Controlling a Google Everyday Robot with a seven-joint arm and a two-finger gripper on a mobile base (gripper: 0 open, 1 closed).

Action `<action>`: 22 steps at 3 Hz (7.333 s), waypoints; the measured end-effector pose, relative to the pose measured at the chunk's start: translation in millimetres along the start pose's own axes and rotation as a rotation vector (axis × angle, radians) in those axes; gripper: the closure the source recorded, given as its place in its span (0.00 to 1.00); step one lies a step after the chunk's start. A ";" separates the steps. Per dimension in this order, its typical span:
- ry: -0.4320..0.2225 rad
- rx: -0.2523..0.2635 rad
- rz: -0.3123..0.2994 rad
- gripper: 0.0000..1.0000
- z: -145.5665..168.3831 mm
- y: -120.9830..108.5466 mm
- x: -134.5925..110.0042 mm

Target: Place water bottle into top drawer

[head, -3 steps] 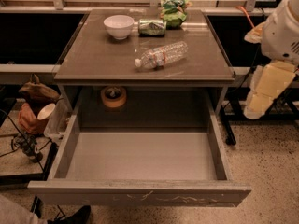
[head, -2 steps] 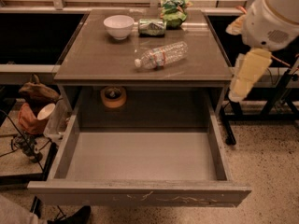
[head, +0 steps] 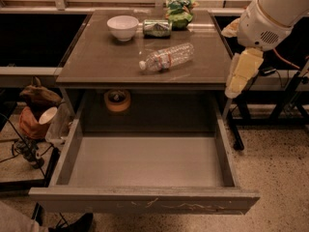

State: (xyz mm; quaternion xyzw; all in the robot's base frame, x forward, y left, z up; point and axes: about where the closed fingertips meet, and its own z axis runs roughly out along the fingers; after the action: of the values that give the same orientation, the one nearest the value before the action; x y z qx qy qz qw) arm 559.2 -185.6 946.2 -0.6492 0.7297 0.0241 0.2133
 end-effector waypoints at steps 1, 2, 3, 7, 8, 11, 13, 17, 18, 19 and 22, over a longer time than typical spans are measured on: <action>-0.054 0.027 -0.053 0.00 9.7 -28.8 -10.0; -0.141 0.063 -0.156 0.00 26.1 -76.1 -36.9; -0.206 0.065 -0.237 0.00 52.4 -114.5 -65.5; -0.280 -0.063 -0.353 0.00 171.5 -155.1 -126.7; -0.275 -0.120 -0.369 0.00 196.6 -148.7 -136.9; -0.298 -0.067 -0.359 0.65 209.4 -163.5 -149.1; -0.363 0.016 -0.382 1.00 168.8 -165.9 -159.4; -0.604 0.251 -0.356 1.00 46.2 -110.3 -130.1; -0.603 0.235 -0.331 1.00 48.4 -89.9 -129.9; -0.667 0.317 -0.285 1.00 -2.5 -45.0 -153.7; -0.691 0.148 -0.150 1.00 78.1 39.7 -124.5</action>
Offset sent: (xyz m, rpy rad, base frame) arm 0.1517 0.0549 0.0343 0.1586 -0.2603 0.2804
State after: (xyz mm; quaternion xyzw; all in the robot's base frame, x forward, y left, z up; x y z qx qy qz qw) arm 551.3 -38.3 908.4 -0.6372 0.5646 0.1737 0.4951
